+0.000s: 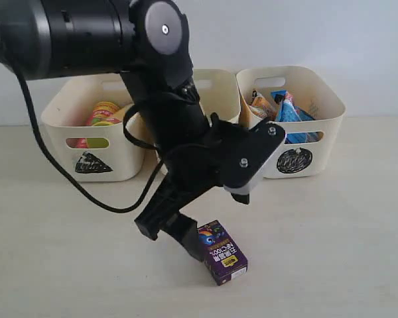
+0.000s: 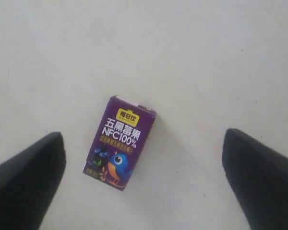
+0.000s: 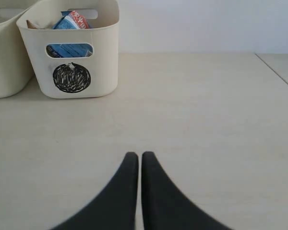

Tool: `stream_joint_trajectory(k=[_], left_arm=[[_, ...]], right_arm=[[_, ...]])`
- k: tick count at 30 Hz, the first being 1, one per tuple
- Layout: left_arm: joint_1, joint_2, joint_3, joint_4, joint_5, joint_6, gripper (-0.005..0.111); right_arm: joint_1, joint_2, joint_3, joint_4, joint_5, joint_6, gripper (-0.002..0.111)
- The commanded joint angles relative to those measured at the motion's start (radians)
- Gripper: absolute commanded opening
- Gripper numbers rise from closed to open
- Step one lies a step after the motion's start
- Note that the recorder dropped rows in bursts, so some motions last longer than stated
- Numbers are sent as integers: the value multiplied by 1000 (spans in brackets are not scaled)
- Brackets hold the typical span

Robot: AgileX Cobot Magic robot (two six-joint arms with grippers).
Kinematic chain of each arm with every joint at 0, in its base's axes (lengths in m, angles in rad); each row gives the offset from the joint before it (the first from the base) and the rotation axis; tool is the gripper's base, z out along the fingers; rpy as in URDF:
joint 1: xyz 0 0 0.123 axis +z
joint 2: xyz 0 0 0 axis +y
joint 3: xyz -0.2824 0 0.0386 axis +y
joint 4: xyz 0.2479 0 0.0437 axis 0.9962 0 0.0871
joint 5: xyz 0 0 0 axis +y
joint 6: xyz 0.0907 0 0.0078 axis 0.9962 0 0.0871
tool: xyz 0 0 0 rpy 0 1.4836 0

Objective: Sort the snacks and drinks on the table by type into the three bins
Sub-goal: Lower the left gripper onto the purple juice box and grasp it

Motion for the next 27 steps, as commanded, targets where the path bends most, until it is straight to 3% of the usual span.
stream_joint_trajectory(k=[1, 27], left_arm=[[-10, 46, 3, -5, 9, 52, 87], [-10, 223, 5, 99, -167, 25, 84]], right_arm=[[0, -5, 4, -3, -5, 0, 0], [0, -5, 4, -3, -5, 0, 0]])
